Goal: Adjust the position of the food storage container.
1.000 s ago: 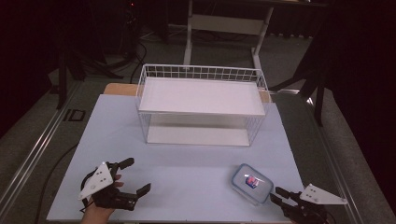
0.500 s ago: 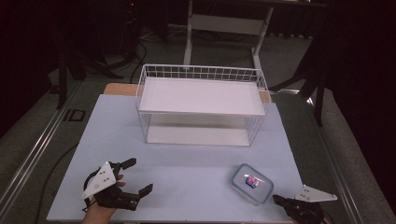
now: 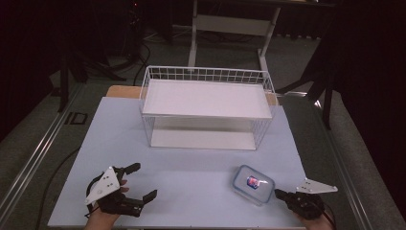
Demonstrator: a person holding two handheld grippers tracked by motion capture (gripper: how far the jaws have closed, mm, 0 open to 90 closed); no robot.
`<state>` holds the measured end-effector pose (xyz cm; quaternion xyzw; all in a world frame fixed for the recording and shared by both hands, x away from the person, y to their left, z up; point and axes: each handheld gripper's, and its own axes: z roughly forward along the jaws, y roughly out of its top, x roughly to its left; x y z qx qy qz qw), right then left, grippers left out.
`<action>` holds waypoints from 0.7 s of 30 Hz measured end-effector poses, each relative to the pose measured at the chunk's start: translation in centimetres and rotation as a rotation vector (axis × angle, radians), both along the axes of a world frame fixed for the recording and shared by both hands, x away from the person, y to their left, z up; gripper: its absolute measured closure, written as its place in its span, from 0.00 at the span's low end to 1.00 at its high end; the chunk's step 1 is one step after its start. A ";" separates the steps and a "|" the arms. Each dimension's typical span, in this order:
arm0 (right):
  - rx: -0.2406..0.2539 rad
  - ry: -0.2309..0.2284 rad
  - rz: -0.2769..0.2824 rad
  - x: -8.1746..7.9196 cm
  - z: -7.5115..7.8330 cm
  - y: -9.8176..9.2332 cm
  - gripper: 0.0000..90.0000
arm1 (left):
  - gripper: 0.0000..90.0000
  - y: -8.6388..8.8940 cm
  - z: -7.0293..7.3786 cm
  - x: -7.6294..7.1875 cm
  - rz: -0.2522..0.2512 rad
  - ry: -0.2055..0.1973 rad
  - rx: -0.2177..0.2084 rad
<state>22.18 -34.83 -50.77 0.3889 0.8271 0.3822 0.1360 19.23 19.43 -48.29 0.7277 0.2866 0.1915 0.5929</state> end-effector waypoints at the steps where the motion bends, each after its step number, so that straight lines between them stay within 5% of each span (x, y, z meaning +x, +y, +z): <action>1: -0.004 -0.001 0.006 0.2 0.0 0.2 1.00 | 0.02 -0.1 0.0 0.0 -0.002 -0.002 0.003; 8: 0.015 0.008 0.033 1.7 -0.2 1.7 1.00 | 0.02 -0.2 -0.1 0.0 -0.009 -0.001 0.009; 13: -0.018 -0.012 0.017 2.1 -0.2 2.2 1.00 | 0.02 0.0 0.0 -0.1 -0.004 -0.002 0.001; 21: -0.039 0.044 0.035 2.0 -1.4 2.9 1.00 | 0.02 0.0 0.0 -0.1 -0.004 -0.001 0.001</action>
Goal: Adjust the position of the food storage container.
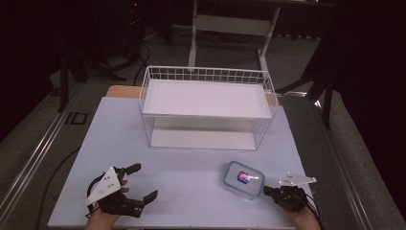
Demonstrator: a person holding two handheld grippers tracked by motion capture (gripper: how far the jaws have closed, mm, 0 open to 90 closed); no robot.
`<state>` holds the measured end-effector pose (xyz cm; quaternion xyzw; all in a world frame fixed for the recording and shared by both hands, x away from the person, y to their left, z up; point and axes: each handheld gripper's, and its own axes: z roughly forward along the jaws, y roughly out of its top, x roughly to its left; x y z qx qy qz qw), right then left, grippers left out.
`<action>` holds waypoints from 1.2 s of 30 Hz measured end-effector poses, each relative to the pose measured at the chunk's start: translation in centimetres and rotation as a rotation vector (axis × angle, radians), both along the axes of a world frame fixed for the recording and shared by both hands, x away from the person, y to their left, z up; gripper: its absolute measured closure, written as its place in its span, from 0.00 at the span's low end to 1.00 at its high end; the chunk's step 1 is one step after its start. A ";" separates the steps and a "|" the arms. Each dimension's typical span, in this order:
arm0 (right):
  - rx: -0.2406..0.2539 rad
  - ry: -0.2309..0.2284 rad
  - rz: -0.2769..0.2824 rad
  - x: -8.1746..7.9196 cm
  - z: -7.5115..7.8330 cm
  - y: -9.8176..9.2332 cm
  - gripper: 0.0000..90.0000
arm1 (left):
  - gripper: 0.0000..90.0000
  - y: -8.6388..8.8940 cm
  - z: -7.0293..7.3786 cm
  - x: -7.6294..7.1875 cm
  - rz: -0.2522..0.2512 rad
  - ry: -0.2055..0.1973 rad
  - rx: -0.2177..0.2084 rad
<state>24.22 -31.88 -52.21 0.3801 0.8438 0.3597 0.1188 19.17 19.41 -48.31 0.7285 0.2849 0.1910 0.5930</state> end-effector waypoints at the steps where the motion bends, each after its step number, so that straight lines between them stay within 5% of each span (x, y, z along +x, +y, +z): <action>1: -0.009 -0.002 -0.002 0.1 0.1 0.2 1.00 | 0.02 0.0 0.0 0.0 0.000 0.001 0.000; 25: -0.025 -0.005 0.069 6.0 0.1 7.4 1.00 | 0.02 0.0 -0.2 0.0 0.002 0.012 -0.003; 36: -0.012 -0.014 0.087 7.5 0.0 10.2 1.00 | 0.02 0.0 -0.2 0.0 -0.002 0.016 0.000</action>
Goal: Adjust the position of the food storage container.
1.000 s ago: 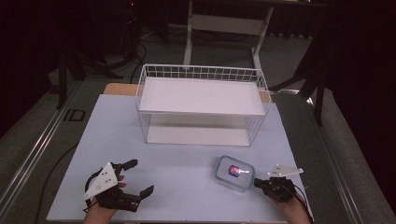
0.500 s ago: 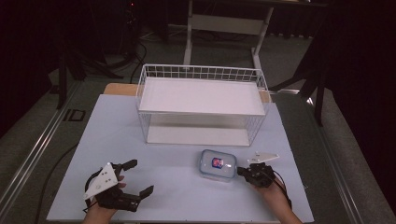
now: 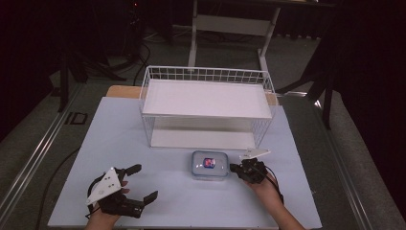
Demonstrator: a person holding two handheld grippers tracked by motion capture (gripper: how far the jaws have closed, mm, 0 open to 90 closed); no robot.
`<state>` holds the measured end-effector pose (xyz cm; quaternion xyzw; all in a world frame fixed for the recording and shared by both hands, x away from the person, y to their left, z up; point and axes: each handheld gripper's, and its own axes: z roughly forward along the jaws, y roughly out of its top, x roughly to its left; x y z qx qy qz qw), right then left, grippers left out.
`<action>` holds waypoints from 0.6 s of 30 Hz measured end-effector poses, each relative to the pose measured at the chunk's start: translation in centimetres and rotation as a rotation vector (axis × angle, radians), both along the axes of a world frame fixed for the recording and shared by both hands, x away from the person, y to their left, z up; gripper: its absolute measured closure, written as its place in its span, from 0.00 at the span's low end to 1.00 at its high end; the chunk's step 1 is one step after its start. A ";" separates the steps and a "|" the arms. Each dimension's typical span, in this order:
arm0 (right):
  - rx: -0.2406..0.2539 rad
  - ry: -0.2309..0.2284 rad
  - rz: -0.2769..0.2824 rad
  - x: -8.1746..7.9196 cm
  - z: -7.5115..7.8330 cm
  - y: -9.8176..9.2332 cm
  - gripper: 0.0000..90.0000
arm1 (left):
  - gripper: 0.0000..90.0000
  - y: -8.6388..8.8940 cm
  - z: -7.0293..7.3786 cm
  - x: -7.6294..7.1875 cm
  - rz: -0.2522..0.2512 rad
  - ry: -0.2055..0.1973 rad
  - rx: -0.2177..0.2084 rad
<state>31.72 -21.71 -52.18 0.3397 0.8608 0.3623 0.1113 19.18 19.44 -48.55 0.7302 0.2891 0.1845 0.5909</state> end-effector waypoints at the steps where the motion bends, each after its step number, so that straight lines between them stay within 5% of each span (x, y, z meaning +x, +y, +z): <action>1: 0.005 0.002 0.001 0.0 0.0 0.2 1.00 | 0.02 0.0 0.0 0.0 0.001 -0.001 0.000; 18: 0.017 -0.003 0.020 1.2 -0.1 2.8 1.00 | 0.02 0.0 -0.1 0.0 -0.004 0.006 -0.004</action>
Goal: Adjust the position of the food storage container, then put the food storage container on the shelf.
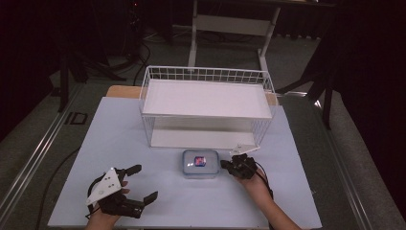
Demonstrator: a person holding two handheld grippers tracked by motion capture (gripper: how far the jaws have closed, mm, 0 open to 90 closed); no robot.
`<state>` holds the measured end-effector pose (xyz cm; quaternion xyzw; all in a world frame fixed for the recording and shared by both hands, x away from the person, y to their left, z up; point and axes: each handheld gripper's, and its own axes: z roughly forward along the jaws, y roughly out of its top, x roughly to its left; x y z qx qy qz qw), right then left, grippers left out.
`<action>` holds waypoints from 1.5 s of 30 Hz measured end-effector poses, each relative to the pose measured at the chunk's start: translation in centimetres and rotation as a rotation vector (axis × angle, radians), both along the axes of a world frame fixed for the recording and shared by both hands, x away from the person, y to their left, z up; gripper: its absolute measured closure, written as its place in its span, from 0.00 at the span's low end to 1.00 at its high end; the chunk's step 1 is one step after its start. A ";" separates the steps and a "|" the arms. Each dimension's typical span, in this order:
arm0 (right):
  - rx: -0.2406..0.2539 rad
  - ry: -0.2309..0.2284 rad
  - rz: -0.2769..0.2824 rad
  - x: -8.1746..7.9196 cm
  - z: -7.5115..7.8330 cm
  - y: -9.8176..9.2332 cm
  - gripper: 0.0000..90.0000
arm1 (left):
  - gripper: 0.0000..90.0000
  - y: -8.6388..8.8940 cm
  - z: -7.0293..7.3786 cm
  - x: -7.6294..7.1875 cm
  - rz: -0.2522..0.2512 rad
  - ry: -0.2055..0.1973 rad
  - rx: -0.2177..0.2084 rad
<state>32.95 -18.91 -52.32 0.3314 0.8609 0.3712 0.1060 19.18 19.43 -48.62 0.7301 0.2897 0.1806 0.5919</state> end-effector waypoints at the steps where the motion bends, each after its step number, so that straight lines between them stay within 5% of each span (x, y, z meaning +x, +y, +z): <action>1: -0.006 -0.007 0.004 0.0 0.0 0.0 1.00 | 0.02 0.0 0.0 0.0 0.000 0.002 0.003; 9: 0.042 -0.052 -0.033 -1.6 1.4 -2.1 0.91 | 0.02 0.2 -0.4 0.4 0.040 0.029 0.029; 13: 0.090 -0.061 -0.026 -3.0 2.2 -2.8 0.68 | 0.02 0.1 -0.4 0.7 0.060 0.033 0.042; 18: 0.110 -0.110 -0.010 -4.7 2.9 -2.7 0.22 | 0.02 -0.3 -0.5 1.1 0.041 0.047 0.076; 21: 0.130 -0.130 0.008 -5.4 3.2 -2.5 0.13 | 0.02 -0.6 -0.5 1.4 0.026 0.078 0.068; 25: 0.144 -0.154 0.012 -5.8 3.7 -2.3 0.13 | 0.02 -0.7 -0.2 2.2 0.040 0.123 0.038; 27: 0.160 -0.185 -0.008 -5.8 4.1 -2.3 0.13 | 0.02 -0.9 -0.1 2.6 0.051 0.164 0.044; 31: 0.158 -0.262 -0.018 -6.1 5.0 -2.1 0.16 | 0.02 -1.5 0.2 3.4 0.035 0.178 0.078; 35: 0.147 -0.250 -0.005 -5.9 5.3 -1.8 0.19 | 0.02 -2.0 0.7 4.2 0.021 0.187 0.062; 38: 0.211 -0.183 0.000 -5.4 5.1 -1.7 0.23 | 0.02 -2.9 1.4 5.1 0.018 0.198 0.049; 41: 0.229 -0.167 -0.018 -5.2 5.0 -1.8 0.20 | 0.02 -3.6 2.0 5.7 0.011 0.228 0.076; 45: 0.216 -0.129 -0.066 -4.7 5.0 -1.7 0.19 | 0.02 -4.4 2.3 6.6 0.006 0.271 0.059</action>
